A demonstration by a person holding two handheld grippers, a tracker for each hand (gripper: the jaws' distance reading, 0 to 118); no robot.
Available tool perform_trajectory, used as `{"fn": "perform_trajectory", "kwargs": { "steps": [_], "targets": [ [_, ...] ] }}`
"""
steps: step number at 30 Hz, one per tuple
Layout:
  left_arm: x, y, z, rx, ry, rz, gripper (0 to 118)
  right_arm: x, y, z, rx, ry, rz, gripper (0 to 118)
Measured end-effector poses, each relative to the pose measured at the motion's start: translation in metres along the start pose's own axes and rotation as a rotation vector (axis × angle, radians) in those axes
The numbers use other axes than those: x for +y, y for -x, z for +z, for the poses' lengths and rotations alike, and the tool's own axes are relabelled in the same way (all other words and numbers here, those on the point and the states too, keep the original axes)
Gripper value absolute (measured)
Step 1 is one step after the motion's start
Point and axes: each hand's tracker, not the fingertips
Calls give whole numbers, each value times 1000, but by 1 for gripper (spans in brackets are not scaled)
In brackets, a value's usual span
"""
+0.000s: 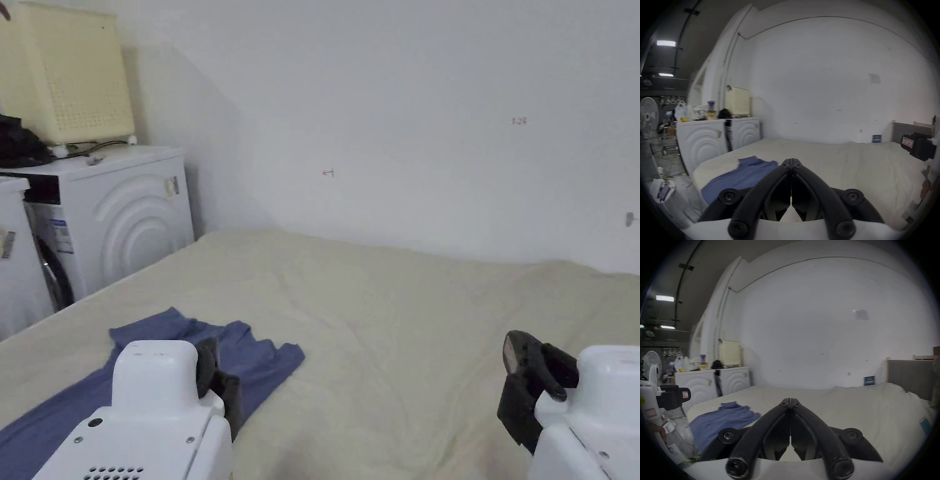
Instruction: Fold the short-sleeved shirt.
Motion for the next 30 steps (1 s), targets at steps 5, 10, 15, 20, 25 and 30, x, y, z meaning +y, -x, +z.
{"fn": "perform_trajectory", "kwargs": {
  "steps": [5, 10, 15, 20, 25, 30],
  "targets": [
    [0, 47, 11, 161, 18, -5, 0, -12, 53, -22, 169, 31, 38, 0],
    [-4, 69, 15, 191, 39, 29, 0, -23, 85, -31, 265, 72, 52, 0],
    [-14, 72, 5, 205, 70, 10, 0, -35, 99, -38, 296, 105, 61, 0],
    [-25, 78, -16, 206, 109, 42, 0, -38, 100, -40, 307, 146, 67, 0],
    [-53, 94, -64, 216, 228, 57, 0, -47, 106, -54, 302, 206, 69, 0],
    [-92, 110, -137, 179, 362, 61, 0, -82, 108, -95, 290, 277, 80, 0]
  ]
}}
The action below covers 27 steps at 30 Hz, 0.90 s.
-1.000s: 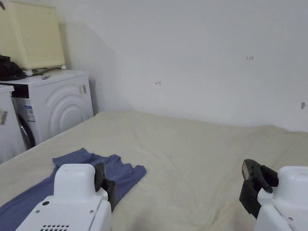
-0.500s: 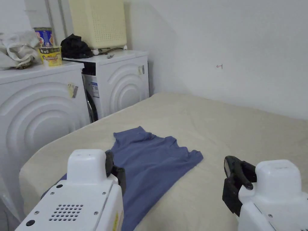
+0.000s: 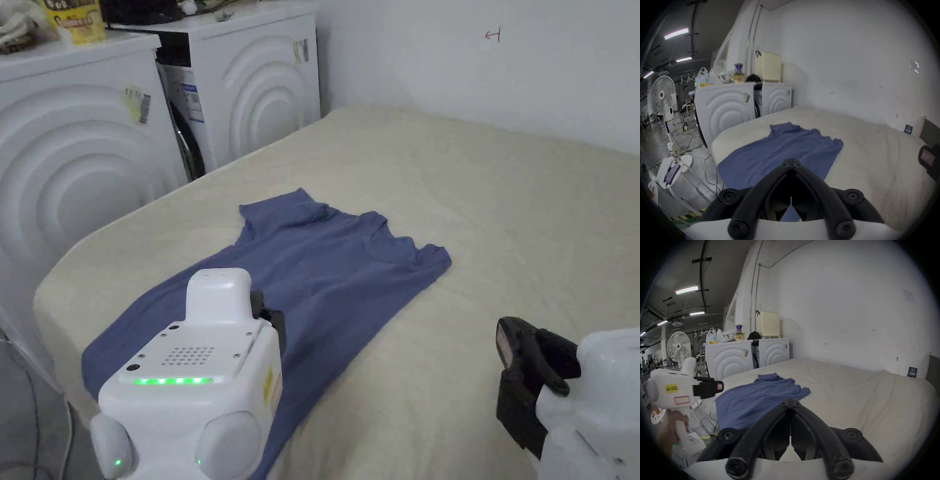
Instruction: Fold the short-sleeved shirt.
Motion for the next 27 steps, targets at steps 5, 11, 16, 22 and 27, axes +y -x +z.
{"fn": "perform_trajectory", "kwargs": {
  "steps": [5, 11, 16, 22, 27],
  "targets": [
    [-13, -1, -76, -18, 125, -11, 0, -10, -5, -25, -12, 50, 9, 0],
    [-32, 3, -132, -38, 239, -19, 93, -28, -17, -50, -14, 102, 0, 0],
    [-30, 7, -154, -58, 264, 30, 101, -35, -18, -57, -16, 129, 1, 0],
    [-36, 0, -194, -70, 453, -9, 100, -38, -17, -59, -5, 145, -7, 0],
    [-33, 3, -196, -61, 404, 5, 70, -39, -18, -61, -11, 153, -3, 0]
  ]
}}
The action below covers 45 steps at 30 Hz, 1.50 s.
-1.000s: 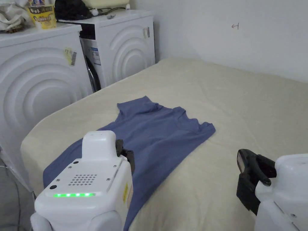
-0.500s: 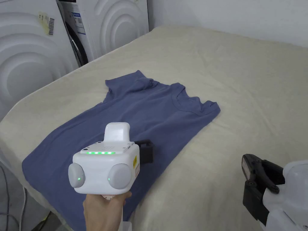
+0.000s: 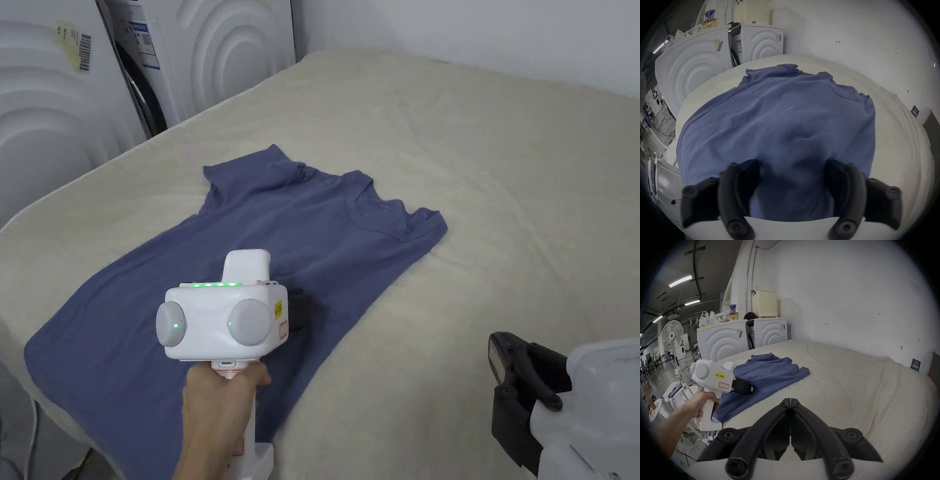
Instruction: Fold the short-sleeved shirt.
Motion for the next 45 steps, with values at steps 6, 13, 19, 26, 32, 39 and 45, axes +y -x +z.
{"fn": "perform_trajectory", "kwargs": {
  "steps": [6, 13, 19, 26, 32, 39, 45],
  "targets": [
    [2, -9, 6, 26, -12, -23, 8, -1, 2, 2, 10, 13, -13, 0],
    [-1, 4, 15, -35, -30, 57, 4, 2, -2, 7, -10, 15, -2, 0],
    [12, 5, 55, -24, -103, 31, 4, 4, -10, 19, -31, 3, -18, 0],
    [27, 6, 127, -13, -245, 39, 4, 14, -20, 48, -65, -51, -32, 0],
    [60, -22, 206, -90, -384, -6, 3, 25, -31, 89, -102, -125, -56, 0],
    [81, -103, 307, -255, -573, -154, 3, 35, -60, 153, -200, -240, -94, 0],
    [63, -191, 364, -546, -624, -278, 3, 34, -101, 221, -365, -316, -116, 0]
  ]
}}
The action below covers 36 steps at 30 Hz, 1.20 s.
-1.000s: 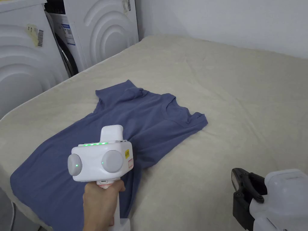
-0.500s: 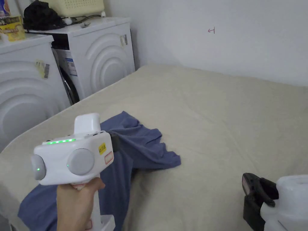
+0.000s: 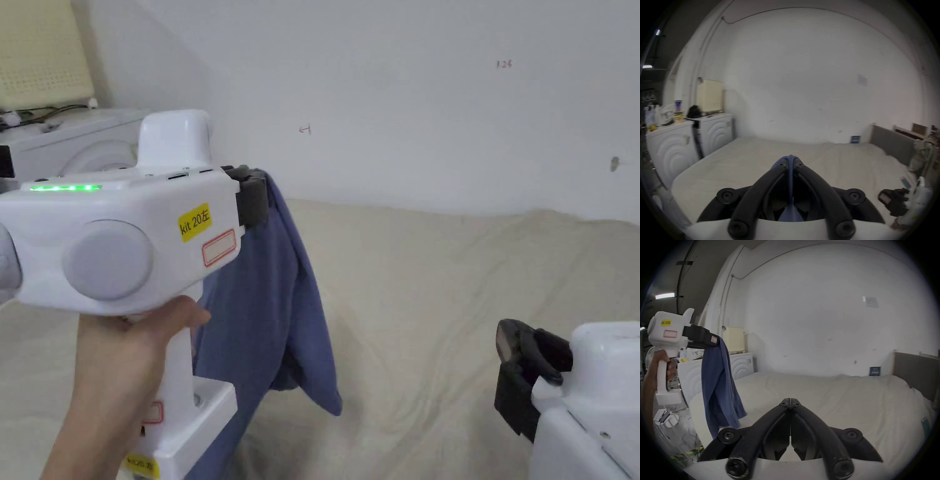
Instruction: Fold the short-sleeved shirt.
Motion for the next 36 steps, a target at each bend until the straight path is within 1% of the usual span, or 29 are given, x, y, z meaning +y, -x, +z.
{"fn": "perform_trajectory", "kwargs": {
  "steps": [2, 3, 6, 9, 11, 13, 15, 17, 19, 23, 24, 25, 26, 27, 28, 30, 31, 33, 36],
  "targets": [
    [-4, -35, -2, -111, 0, 5, 3, 7, -22, 16, -64, -25, -7, 0],
    [-8, -54, -6, -159, 7, -21, 3, 11, -34, 25, -99, -40, -9, 0],
    [-32, -101, -28, -242, 78, -77, 3, 19, -62, 47, -196, -53, 9, 0],
    [-81, -138, -56, -366, 214, 16, 3, 18, -87, 63, -267, -40, 7, 0],
    [-126, -160, -74, -396, 334, 24, 3, 12, -101, 68, -296, -16, -11, 0],
    [-178, -181, -92, -379, 467, 43, 3, 3, -112, 69, -313, 27, -31, 0],
    [-226, -193, -106, -421, 591, 100, 3, -9, -122, 66, -319, 66, -39, 0],
    [-261, -201, -112, -416, 702, 125, 3, -21, -128, 60, -335, 133, -42, 0],
    [-281, -201, -117, -410, 733, 128, 3, -33, -139, 52, -336, 165, -48, 0],
    [-287, -194, -115, -379, 742, 81, 4, -45, -145, 41, -316, 184, -81, 0],
    [-284, -190, -114, -381, 744, 75, 9, -46, -145, 39, -311, 186, -88, 0],
    [-282, -186, -113, -381, 753, 73, 25, -47, -145, 37, -304, 186, -90, 0],
    [-278, -181, -112, -367, 757, 77, 52, -48, -142, 36, -299, 189, -91, 0],
    [-274, -175, -110, -362, 754, 95, 94, -48, -140, 34, -295, 190, -88, 0],
    [-271, -169, -106, -363, 744, 106, 94, -48, -139, 33, -288, 192, -84, 0],
    [-260, -156, -96, -330, 694, 101, 105, -48, -132, 34, -271, 192, -76, 0],
    [-252, -146, -88, -324, 651, 110, 107, -47, -129, 33, -263, 192, -74, 0],
    [-242, -126, -77, -303, 653, 120, 107, -47, -125, 32, -246, 193, -68, 0],
    [-238, -91, -46, -201, 576, 120, 106, -45, -114, 31, -223, 192, -57, 0]
  ]
}}
